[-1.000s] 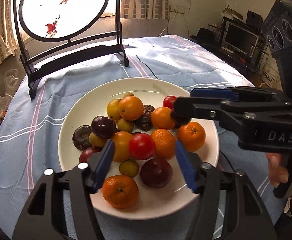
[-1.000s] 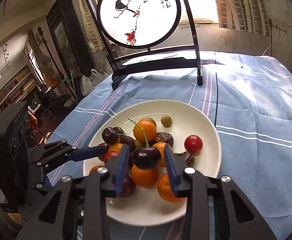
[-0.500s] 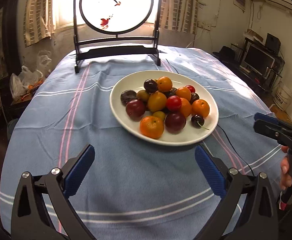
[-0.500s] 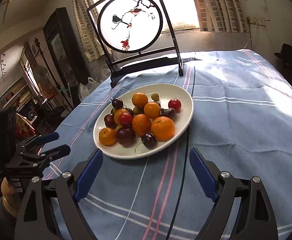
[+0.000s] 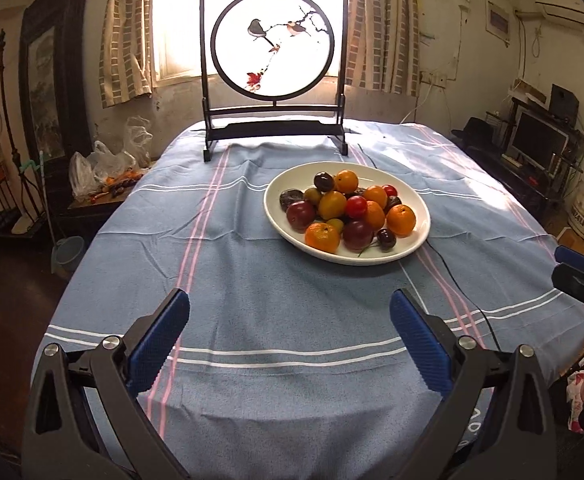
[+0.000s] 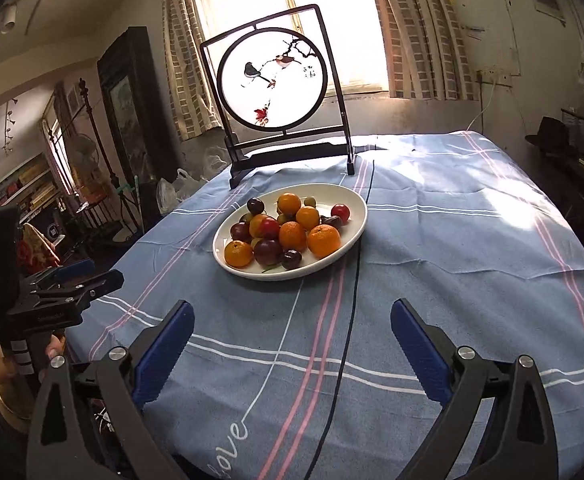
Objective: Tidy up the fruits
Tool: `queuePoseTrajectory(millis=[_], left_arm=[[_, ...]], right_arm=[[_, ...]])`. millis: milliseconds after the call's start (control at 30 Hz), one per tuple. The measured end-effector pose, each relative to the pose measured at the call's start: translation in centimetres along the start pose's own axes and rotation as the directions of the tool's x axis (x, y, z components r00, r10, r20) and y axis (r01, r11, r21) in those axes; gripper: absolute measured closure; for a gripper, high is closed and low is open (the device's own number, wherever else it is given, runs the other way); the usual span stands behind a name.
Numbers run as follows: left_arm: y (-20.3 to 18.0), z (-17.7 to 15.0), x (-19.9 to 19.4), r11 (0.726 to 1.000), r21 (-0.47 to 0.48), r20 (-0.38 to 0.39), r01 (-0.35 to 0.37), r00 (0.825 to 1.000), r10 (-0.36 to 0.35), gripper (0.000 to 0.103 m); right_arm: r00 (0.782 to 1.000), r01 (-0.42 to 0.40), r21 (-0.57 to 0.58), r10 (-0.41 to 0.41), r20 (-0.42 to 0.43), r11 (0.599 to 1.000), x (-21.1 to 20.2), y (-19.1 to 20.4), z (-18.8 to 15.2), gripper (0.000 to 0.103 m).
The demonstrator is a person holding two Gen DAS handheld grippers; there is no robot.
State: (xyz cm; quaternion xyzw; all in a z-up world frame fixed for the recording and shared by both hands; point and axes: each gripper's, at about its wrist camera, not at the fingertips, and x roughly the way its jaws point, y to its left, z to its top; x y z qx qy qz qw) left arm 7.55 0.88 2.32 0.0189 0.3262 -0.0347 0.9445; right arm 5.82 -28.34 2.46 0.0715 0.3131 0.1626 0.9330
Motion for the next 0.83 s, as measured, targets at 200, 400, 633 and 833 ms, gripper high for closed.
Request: queuePoseTrajectory(millis=[200,400,633,833], left_arm=[[0.5,0.0,-1.2,0.999,-0.022,0.026,-0.028,0.999,0.029,0.005],[-0.4,0.1,-1.7,0.999,0.017,0.074,-0.041,0.997,0.039,0.005],[-1.0,0.2,-1.3,1.0,0.029,0.048,-0.004,0.999,0.002,0.005],[-0.5,0.3,-1.1,0.999,0.011,0.053,-0.034,0.998,0.033,0.005]], right_arm=[[1.0,0.017,0.025,-0.017,0.012,1.0,-1.0,-1.2,-0.4,0.004],[1.0,0.018,0.035,-0.019,0.02,0.999,-1.2,-1.8,-0.7,0.004],[1.0,0.023,0.052,-0.024,0.012,0.998,-0.9,-2.4,-0.8,0.004],[0.999,0.029,0.064,-0.03,0.012,0.998,-0.8,-2.8,-0.7,0.004]])
